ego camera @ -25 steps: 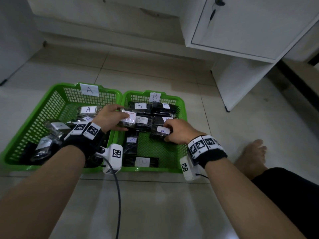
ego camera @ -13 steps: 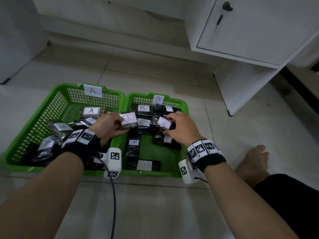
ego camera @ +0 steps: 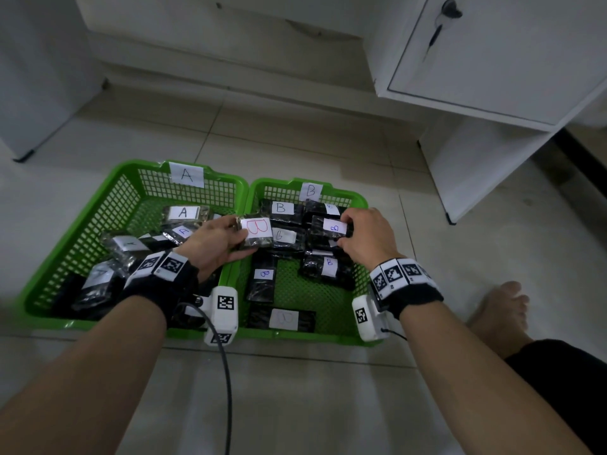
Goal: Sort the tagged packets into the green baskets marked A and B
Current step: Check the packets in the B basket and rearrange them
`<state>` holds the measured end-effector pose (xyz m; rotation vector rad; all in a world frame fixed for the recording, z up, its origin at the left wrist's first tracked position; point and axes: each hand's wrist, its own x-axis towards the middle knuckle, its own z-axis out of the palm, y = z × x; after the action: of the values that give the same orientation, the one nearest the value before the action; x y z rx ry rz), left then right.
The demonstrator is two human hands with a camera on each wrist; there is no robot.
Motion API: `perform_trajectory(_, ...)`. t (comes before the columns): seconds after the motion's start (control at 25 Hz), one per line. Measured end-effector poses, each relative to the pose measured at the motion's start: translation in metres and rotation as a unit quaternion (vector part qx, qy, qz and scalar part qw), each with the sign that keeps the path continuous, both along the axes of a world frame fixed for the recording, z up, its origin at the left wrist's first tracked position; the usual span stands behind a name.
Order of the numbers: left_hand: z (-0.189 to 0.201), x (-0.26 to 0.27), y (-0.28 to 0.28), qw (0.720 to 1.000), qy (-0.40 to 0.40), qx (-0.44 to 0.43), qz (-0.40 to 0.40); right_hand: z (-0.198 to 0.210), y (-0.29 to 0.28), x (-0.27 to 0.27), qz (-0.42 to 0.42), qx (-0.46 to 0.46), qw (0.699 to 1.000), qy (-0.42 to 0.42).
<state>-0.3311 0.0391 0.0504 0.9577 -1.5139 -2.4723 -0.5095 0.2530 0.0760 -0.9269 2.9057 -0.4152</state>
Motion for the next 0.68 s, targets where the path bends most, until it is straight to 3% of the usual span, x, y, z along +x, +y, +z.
perform_trajectory(0.32,0.002,-0.001,0.004,1.0,0.0,-0.001,0.018,-0.024,-0.017,-0.015,0.046,0.054,0.997,0.0)
perform_trajectory(0.52,-0.002,-0.001,0.001,1.0,-0.004,0.007,0.018,-0.01,-0.022,-0.004,0.063,0.053,0.996,0.034)
perform_trajectory(0.6,-0.008,0.002,-0.002,0.999,0.007,0.035,0.024,-0.003,-0.035,0.019,0.102,0.038,0.994,-0.026)
perform_trajectory(0.68,-0.01,0.005,-0.003,0.997,0.024,0.066,0.037,-0.002,-0.052,0.047,0.144,0.085,0.974,-0.153)
